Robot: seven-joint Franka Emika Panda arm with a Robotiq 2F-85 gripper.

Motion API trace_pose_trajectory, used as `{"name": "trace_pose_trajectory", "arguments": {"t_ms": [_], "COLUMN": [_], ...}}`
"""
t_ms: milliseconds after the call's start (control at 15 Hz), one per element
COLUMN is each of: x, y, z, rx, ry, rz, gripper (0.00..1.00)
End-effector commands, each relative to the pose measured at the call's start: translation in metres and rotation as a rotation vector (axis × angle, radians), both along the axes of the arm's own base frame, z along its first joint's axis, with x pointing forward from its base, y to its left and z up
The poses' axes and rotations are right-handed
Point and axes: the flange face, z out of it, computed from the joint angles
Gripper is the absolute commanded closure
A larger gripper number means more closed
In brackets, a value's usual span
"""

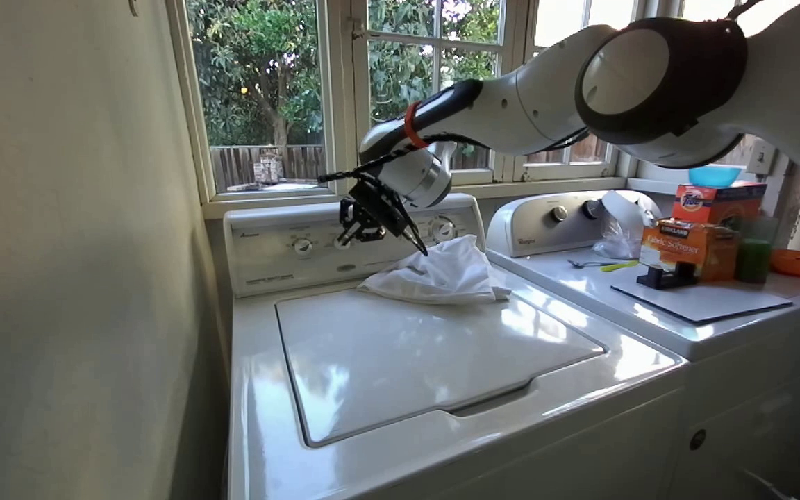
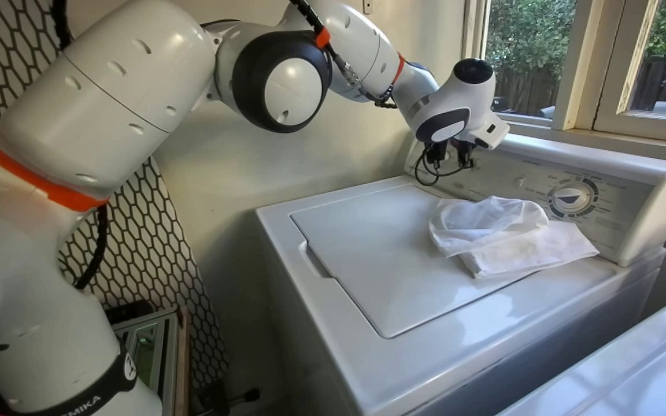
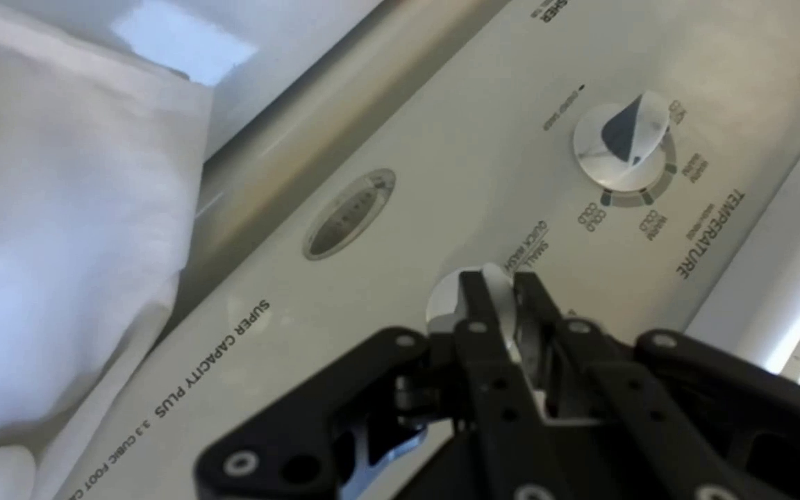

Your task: Turn the middle knob on the machine on the left

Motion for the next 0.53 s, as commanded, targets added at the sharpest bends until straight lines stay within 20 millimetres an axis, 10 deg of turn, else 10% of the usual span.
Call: {"name": "trace_pose_trajectory", "arguments": {"t_ms": [0, 467], "x": [0.002, 0.003], "y": [0.019, 0.006], "z": [0.016, 0.002], "rx": [0.173, 0.364], "ry": [-0.014, 0.052], "rz": [-0.020, -0.102], "gripper": [0.97, 0.97]}}
